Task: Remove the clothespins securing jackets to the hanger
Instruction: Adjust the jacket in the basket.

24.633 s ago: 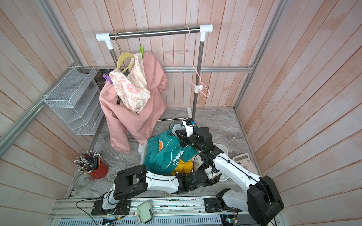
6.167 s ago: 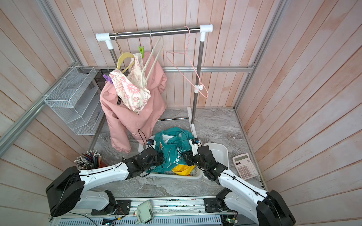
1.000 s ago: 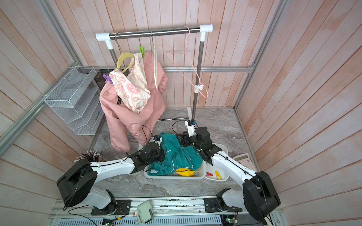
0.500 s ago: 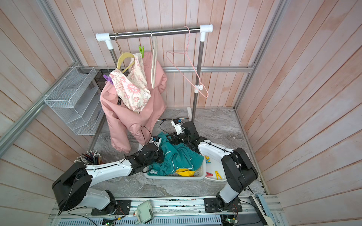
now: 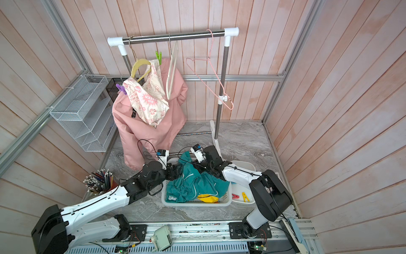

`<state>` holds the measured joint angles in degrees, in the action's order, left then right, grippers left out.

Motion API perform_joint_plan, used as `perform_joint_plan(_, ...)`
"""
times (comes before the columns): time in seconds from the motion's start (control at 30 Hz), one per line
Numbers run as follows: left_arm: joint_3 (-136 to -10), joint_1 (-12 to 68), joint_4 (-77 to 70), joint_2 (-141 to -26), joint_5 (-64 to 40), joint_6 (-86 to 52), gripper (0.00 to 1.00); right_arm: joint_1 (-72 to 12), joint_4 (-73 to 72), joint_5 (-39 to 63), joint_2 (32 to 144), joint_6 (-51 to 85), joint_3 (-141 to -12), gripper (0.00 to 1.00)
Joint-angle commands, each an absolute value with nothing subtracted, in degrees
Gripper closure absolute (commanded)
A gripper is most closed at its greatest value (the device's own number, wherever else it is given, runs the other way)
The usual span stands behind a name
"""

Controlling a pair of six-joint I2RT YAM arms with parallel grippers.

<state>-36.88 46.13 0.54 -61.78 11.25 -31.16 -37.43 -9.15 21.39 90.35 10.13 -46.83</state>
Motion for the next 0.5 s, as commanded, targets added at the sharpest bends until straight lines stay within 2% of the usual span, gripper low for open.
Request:
perform_joint_plan(0.0,-38.4,45.6,5.8,-58.1,14.5,-31.1,0.22,-39.1,-0.9,15.8,94.7,6.9,-43.9,0.75)
perform_joint_plan(0.47,-52.2,44.6,18.9,-47.2,27.2,-22.6,0.2,-38.8,-1.4,7.5,103.0,7.7,-45.5,0.77)
